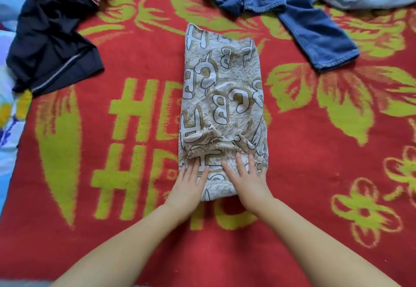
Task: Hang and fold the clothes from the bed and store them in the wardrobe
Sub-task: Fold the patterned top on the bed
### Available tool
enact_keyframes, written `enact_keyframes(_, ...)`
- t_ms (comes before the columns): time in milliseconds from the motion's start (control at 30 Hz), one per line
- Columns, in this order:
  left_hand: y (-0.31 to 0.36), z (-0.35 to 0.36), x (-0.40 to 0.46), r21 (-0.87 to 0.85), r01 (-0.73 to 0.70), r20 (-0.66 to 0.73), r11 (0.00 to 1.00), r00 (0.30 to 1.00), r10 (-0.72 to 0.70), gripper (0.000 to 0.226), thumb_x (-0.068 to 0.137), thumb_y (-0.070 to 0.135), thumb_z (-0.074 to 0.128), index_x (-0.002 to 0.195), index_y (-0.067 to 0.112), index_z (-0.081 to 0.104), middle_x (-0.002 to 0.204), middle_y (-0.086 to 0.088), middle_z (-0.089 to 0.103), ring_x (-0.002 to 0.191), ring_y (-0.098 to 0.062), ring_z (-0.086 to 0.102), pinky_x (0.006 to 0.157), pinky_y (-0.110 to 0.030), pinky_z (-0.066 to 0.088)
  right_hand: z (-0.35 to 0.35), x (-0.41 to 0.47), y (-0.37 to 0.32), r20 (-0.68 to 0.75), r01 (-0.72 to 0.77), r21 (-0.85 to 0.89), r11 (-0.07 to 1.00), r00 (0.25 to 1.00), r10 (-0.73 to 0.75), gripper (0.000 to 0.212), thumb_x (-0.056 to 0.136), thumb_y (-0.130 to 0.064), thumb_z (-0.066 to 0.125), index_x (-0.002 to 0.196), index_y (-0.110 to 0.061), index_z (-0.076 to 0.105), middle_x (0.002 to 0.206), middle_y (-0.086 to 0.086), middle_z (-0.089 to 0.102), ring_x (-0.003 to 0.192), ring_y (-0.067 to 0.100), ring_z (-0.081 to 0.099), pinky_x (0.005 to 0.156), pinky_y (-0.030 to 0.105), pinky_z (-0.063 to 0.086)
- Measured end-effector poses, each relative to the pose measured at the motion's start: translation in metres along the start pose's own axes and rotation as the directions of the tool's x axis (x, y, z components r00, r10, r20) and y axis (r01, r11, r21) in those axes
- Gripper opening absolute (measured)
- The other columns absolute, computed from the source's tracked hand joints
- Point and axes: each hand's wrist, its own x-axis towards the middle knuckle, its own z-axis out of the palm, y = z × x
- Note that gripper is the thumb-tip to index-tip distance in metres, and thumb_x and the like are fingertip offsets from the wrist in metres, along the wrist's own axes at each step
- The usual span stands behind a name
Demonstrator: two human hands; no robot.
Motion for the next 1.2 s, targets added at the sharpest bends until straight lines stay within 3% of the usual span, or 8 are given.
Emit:
enact_keyframes(167, -0.005, -0.033, -0.030, -0.236, -0.137, 0.306, 0.962, 0.929, 0.208, 0.079, 0.088, -0.004, 0.041, 0.154, 0.011, 0.001, 0.158, -0.027, 0.002, 0.147, -0.038, 0.009, 0.119, -0.038, 0.016, -0.020, -0.029, -0.004, 0.338, 0.095, 0.100, 0.990, 0.933, -0.124, 0.093, 0.085, 0.010, 0.042, 0.154, -0.035, 0.000, 0.162, 0.006, -0.009, 0.145, 0.049, 0.000, 0.106, 0.066, 0.026)
enact_keyframes(300, -0.023, -0.086, -0.034, -0.470, -0.165, 0.500, 0.867, 0.760, 0.416, 0.017, 0.093, 0.010, 0.047, 0.106, 0.006, 0.057, 0.098, -0.013, 0.060, 0.086, -0.030, 0.059, 0.071, -0.031, 0.048, -0.055, -0.042, 0.016, 0.511, 0.196, 0.367, 0.909, 0.774, -0.374, 0.038, 0.079, 0.004, 0.051, 0.108, -0.019, 0.061, 0.116, 0.003, 0.065, 0.093, 0.027, 0.064, 0.071, 0.034, 0.051)
enact_keyframes(400, -0.052, -0.125, 0.001, -0.483, -0.036, 0.496, 0.875, 0.812, 0.307, 0.010, 0.092, 0.018, 0.053, 0.083, 0.015, 0.053, 0.079, -0.003, 0.052, 0.064, -0.018, 0.050, 0.056, -0.024, 0.037, -0.091, -0.024, 0.048, 0.463, 0.007, 0.537, 0.844, 0.833, -0.302, 0.014, 0.083, -0.011, 0.064, 0.078, -0.021, 0.055, 0.077, -0.003, 0.061, 0.067, 0.013, 0.055, 0.058, 0.026, 0.044)
enact_keyframes(533, -0.078, -0.147, 0.048, -0.619, 0.091, 0.078, 0.780, 0.995, -0.054, 0.017, 0.090, 0.010, 0.050, 0.102, 0.016, 0.060, 0.088, -0.004, 0.054, 0.063, -0.018, 0.047, 0.057, -0.029, 0.040, -0.113, 0.016, 0.076, -0.007, -0.081, 0.622, 0.779, 0.994, 0.109, 0.022, 0.094, -0.013, 0.053, 0.116, -0.012, 0.058, 0.108, 0.010, 0.063, 0.093, 0.024, 0.059, 0.076, 0.034, 0.046)
enact_keyframes(600, -0.068, -0.130, 0.057, -0.448, 0.117, -0.242, 0.886, 0.939, -0.246, 0.045, 0.096, 0.022, 0.048, 0.140, 0.018, 0.041, 0.130, -0.006, 0.053, 0.109, -0.027, 0.057, 0.098, -0.044, 0.044, -0.100, 0.022, 0.067, -0.265, -0.107, 0.582, 0.806, 0.912, 0.312, 0.041, 0.100, -0.014, 0.044, 0.141, -0.011, 0.044, 0.140, 0.013, 0.049, 0.126, 0.030, 0.047, 0.100, 0.045, 0.042)
enact_keyframes(667, -0.040, -0.110, 0.050, -0.237, 0.097, -0.445, 0.967, 0.874, -0.197, 0.059, 0.100, 0.038, 0.032, 0.153, 0.019, 0.016, 0.160, -0.002, 0.018, 0.147, -0.023, 0.020, 0.118, -0.054, 0.006, -0.081, 0.014, 0.039, -0.468, -0.034, 0.478, 0.878, 0.836, 0.287, 0.048, 0.100, -0.018, 0.042, 0.148, -0.014, 0.035, 0.154, 0.010, 0.032, 0.144, 0.027, 0.025, 0.113, 0.055, 0.024)
enact_keyframes(867, -0.009, -0.035, 0.042, -0.401, 0.174, -0.234, 0.899, 0.930, -0.285, 0.060, 0.100, 0.055, 0.018, 0.148, 0.036, -0.011, 0.156, 0.009, -0.024, 0.145, -0.014, -0.023, 0.113, -0.060, -0.010, -0.008, 0.019, 0.017, -0.311, -0.060, 0.262, 0.963, 0.940, 0.143, 0.057, 0.102, -0.050, 0.022, 0.147, -0.038, -0.012, 0.155, -0.008, -0.027, 0.138, 0.017, -0.035, 0.107, 0.069, -0.013)
enact_keyframes(1200, -0.019, -0.018, 0.064, -0.399, 0.162, -0.219, 0.902, 0.939, -0.266, 0.065, 0.097, 0.058, 0.009, 0.145, 0.033, -0.026, 0.149, 0.005, -0.043, 0.139, -0.017, -0.037, 0.109, -0.061, -0.020, -0.002, 0.041, 0.034, -0.328, -0.012, 0.255, 0.967, 0.940, 0.098, 0.063, 0.099, -0.057, 0.023, 0.152, -0.034, -0.003, 0.161, -0.001, -0.014, 0.143, 0.016, -0.026, 0.108, 0.068, -0.014)
